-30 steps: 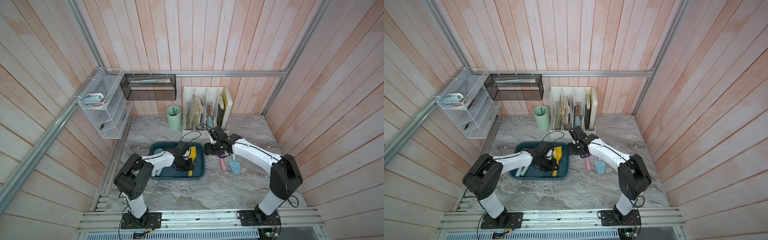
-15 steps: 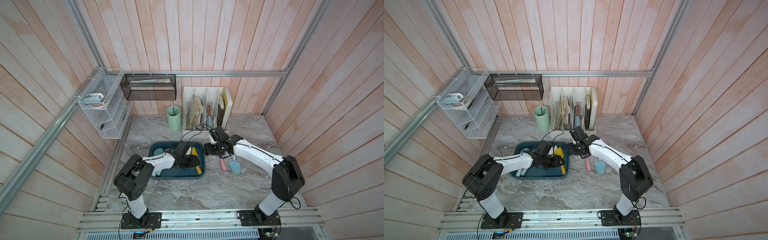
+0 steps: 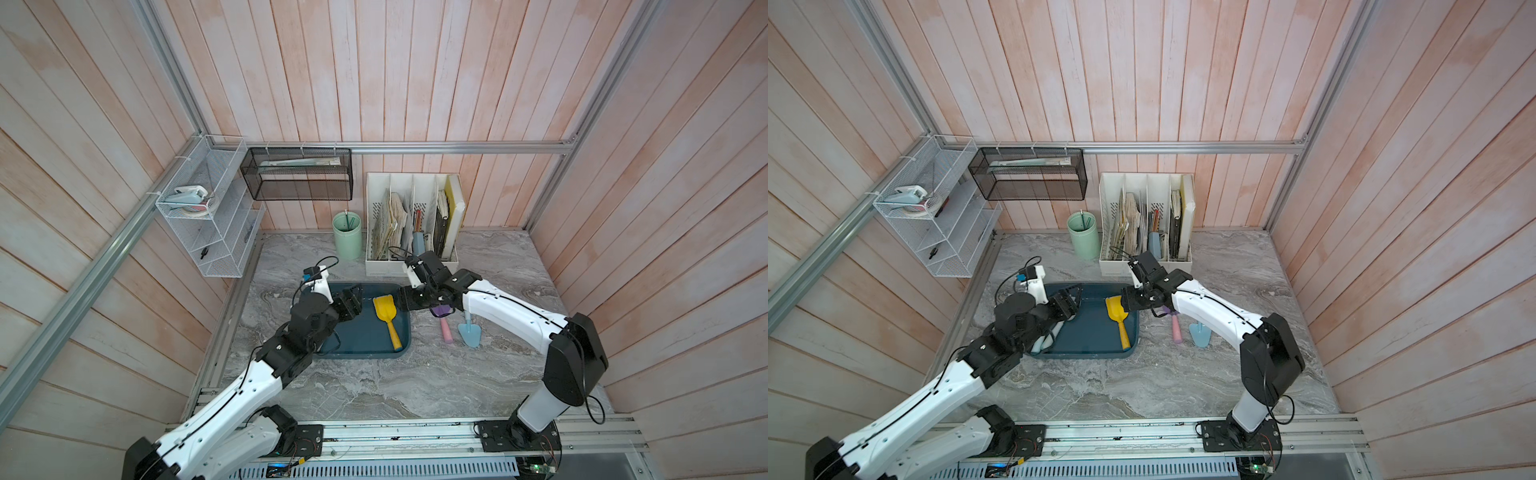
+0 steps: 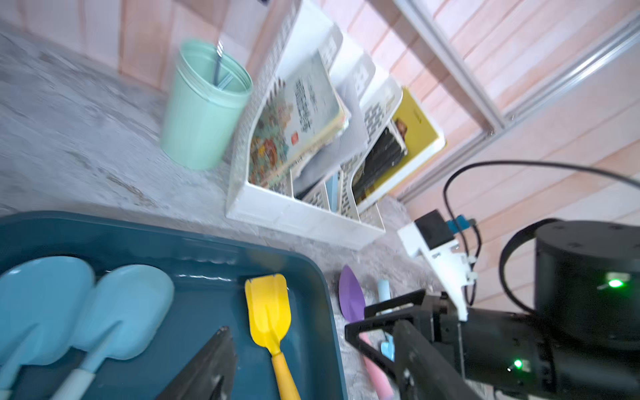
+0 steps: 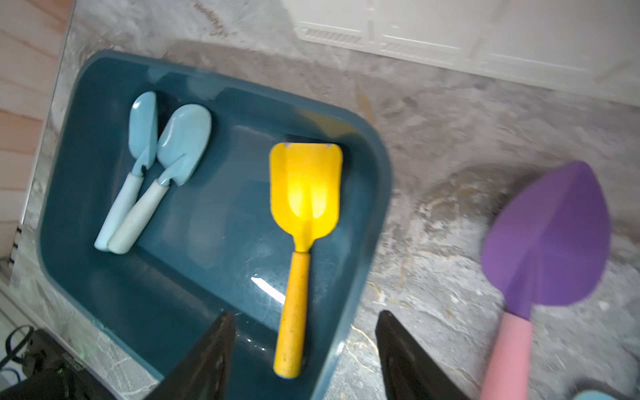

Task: Take the shovel out of the storage box
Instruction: Pick up the shovel from the storage box.

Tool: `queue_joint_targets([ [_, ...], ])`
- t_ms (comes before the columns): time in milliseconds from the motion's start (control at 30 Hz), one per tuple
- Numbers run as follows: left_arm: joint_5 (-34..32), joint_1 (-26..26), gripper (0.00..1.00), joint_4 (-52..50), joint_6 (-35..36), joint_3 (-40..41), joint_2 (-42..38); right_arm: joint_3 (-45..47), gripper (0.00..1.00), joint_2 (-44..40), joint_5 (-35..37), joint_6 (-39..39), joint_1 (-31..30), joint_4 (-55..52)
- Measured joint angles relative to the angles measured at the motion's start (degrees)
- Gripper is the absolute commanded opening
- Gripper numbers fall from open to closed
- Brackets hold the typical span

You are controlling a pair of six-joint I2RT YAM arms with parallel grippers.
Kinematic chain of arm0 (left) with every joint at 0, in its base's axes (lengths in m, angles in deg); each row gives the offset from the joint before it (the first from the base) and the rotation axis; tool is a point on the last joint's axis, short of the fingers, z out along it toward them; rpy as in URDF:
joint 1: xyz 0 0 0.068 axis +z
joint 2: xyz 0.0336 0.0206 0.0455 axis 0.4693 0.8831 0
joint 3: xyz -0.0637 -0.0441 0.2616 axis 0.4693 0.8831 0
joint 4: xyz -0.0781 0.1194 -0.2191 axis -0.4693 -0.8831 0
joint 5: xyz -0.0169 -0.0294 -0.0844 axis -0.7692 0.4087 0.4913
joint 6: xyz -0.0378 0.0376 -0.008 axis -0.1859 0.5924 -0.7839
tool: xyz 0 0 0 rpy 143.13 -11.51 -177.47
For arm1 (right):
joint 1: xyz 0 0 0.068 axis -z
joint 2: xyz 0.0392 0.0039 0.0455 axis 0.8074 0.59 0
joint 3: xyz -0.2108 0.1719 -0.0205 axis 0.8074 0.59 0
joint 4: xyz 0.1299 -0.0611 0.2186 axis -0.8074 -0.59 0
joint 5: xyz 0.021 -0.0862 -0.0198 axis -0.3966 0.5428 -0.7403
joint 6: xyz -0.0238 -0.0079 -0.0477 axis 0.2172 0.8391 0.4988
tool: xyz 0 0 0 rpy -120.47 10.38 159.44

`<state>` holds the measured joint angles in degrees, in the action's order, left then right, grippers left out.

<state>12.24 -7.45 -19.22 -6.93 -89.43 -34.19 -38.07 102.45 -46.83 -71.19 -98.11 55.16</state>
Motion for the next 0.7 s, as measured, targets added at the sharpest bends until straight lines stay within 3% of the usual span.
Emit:
queue_joint_targets([
  [100, -5.1, 0.0, 0.75, -2.4, -0.9, 1.9, -5.0, -4.7, 0.67, 5.0, 0.4, 1.7, -3.6, -0.9],
  [233, -9.5, 0.0, 0.75, -7.0, -1.7, 2.0, -6.0, -7.3, 0.67, 11.7, 1.2, 2.3, -4.7, -3.6],
  [367, -11.1, 0.0, 0.75, -10.6, -2.5, 2.0, -6.1, -7.5, 0.67, 16.7, 3.3, 2.3, -4.3, -6.3],
  [700, -12.3, 0.0, 0.75, -12.4, -3.7, 2.8, -6.2, -7.5, 0.67, 18.9, 3.7, 2.3, -4.4, -7.4],
])
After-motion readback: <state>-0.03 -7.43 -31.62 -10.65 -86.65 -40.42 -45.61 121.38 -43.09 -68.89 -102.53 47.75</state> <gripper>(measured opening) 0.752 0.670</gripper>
